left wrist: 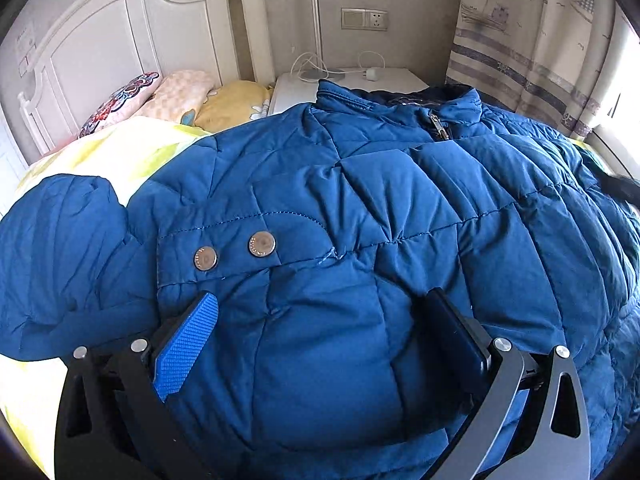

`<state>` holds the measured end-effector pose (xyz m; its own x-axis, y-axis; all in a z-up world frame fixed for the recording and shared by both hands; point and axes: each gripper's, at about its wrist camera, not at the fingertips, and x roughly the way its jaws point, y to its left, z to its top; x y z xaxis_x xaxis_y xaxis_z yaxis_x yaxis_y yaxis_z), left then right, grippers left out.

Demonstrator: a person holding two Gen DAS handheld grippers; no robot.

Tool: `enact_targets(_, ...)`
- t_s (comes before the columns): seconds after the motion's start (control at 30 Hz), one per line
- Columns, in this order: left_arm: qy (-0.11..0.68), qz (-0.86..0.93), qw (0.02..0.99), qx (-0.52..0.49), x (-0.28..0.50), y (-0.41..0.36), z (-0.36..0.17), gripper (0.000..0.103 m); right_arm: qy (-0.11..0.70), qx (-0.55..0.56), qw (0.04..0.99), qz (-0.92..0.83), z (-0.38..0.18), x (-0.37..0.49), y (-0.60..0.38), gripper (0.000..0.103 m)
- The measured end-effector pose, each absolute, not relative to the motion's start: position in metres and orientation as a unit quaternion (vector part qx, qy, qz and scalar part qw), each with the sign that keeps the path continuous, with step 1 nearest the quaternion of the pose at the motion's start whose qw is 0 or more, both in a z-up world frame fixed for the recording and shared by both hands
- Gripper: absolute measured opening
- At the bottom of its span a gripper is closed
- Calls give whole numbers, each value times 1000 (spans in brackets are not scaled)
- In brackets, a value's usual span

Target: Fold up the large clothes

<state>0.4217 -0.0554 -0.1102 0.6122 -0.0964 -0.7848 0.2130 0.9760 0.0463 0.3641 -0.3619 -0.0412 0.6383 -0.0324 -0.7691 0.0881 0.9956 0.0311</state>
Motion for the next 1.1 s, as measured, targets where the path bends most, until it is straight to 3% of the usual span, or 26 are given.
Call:
enact_targets(0.23, 427, -90, 898, 60, 420, -53, -108, 99, 453, -58, 889, -3, -81, 337, -300, 94)
enact_targets(0.37, 378, -94, 921, -13, 396, -17, -82, 99, 464, -13, 886, 14, -84, 339, -316, 98)
enact_targets(0.6, 278, 49, 922, -265, 332, 191, -30, 99, 463, -21, 886, 13, -86, 341, -317, 98)
enact_targets(0.73, 272, 177, 874, -363, 316, 318, -42, 90, 461, -23, 887, 13, -85, 340, -317, 98)
enact_targets(0.9, 261, 204, 832, -446, 322, 405, -68, 89, 461, -22, 887, 13, -85, 340, -316, 98)
enact_targets(0.93, 260, 205, 835, -440, 328, 411, -68, 86, 461, -22, 887, 14, -85, 340, -317, 98)
enact_targets(1.0, 260, 195, 844, -427, 341, 415, -65, 50, 461, -22, 887, 14, -85, 340, -317, 98)
enact_targets(1.03, 264, 184, 844, -430, 347, 418, -66, 27, 461, -21, 887, 15, -85, 340, -317, 98)
enact_targets(1.07, 264, 177, 841, -438, 351, 416, -66, 15, 461, -20, 887, 15, -85, 339, -316, 98)
enact_targets(1.1, 245, 177, 846, -438, 349, 408, -58, 11, 460, -20, 887, 16, -85, 339, -317, 98)
